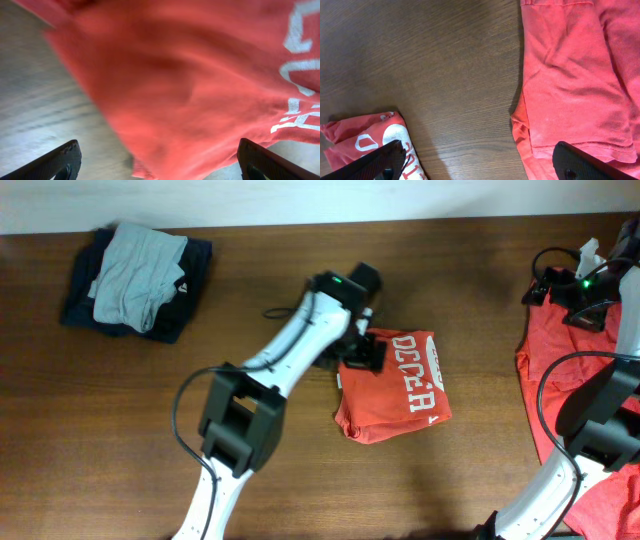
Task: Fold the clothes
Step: 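Reach the left gripper to the orange bundle's left edge and grasp it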
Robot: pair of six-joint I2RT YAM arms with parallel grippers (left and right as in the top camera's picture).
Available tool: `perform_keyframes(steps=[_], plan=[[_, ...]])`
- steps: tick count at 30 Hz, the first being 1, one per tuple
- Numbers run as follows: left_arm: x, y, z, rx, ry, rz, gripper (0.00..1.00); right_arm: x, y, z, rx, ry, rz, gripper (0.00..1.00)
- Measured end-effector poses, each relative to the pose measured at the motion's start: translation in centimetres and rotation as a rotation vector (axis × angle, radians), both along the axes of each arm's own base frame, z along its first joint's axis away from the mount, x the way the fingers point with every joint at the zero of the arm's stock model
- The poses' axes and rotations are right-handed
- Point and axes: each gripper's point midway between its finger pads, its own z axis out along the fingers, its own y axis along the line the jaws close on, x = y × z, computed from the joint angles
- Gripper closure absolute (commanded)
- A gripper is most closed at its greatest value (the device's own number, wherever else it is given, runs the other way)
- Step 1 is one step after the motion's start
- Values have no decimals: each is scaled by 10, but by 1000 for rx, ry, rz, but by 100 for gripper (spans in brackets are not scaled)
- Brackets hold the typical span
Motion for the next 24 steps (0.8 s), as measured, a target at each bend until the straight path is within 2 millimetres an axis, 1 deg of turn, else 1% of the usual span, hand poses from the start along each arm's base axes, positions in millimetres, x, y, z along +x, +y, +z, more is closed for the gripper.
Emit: perform_keyframes(steps=[3,5,8,11,15,20,24], plan=[[-8,-8,-3,34,-18,-6,1,0,0,0,0,0,0,1],[-10,-8,-6,50,-26,2,1,0,0,0,0,0,0,1],[-6,-4,-10,79,-48,25,1,0,0,0,0,0,0,1],[3,1,-11,104,-86,62,1,0,0,0,0,0,0,1],[12,0,-10,106,-121,87,1,0,0,0,0,0,0,1],[11,1,-12,110,-116,100,1,0,0,0,0,0,0,1],[4,7,-23,134,-89,117,1,0,0,0,0,0,0,1]])
